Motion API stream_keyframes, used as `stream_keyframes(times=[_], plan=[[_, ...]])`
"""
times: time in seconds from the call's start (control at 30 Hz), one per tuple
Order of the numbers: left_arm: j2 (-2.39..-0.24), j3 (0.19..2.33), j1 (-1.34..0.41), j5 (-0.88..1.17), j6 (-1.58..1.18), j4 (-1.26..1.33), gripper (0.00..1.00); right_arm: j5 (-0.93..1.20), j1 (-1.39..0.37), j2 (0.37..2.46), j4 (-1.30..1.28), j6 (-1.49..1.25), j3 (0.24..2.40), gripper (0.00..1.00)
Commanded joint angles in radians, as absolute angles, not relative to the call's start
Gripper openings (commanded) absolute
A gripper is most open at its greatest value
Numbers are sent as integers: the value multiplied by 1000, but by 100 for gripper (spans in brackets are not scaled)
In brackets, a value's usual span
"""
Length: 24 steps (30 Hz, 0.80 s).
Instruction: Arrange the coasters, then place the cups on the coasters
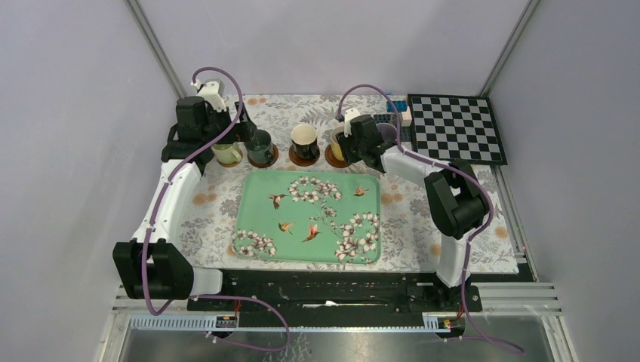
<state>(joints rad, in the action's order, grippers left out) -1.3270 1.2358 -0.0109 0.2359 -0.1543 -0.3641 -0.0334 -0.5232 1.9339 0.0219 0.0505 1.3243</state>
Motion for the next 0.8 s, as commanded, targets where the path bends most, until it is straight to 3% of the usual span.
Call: stream_keyframes(times=[0.0,0.47,0.63,0.77], plan=[[-1324,1271,-3,261,-143,-324,99,-25,-518,1866,69,50,1347,50],[-1336,1281,-3,310,-94,-387,99,56,-518,1723,7,113,1314,80],[-1353,1318,-3,365,-11,-493,99,116,-518,1628,-117,183,1321,93],[-1352,1315,-2,381,124,-597,99,229,-518,1542,-236,278,1301,96]])
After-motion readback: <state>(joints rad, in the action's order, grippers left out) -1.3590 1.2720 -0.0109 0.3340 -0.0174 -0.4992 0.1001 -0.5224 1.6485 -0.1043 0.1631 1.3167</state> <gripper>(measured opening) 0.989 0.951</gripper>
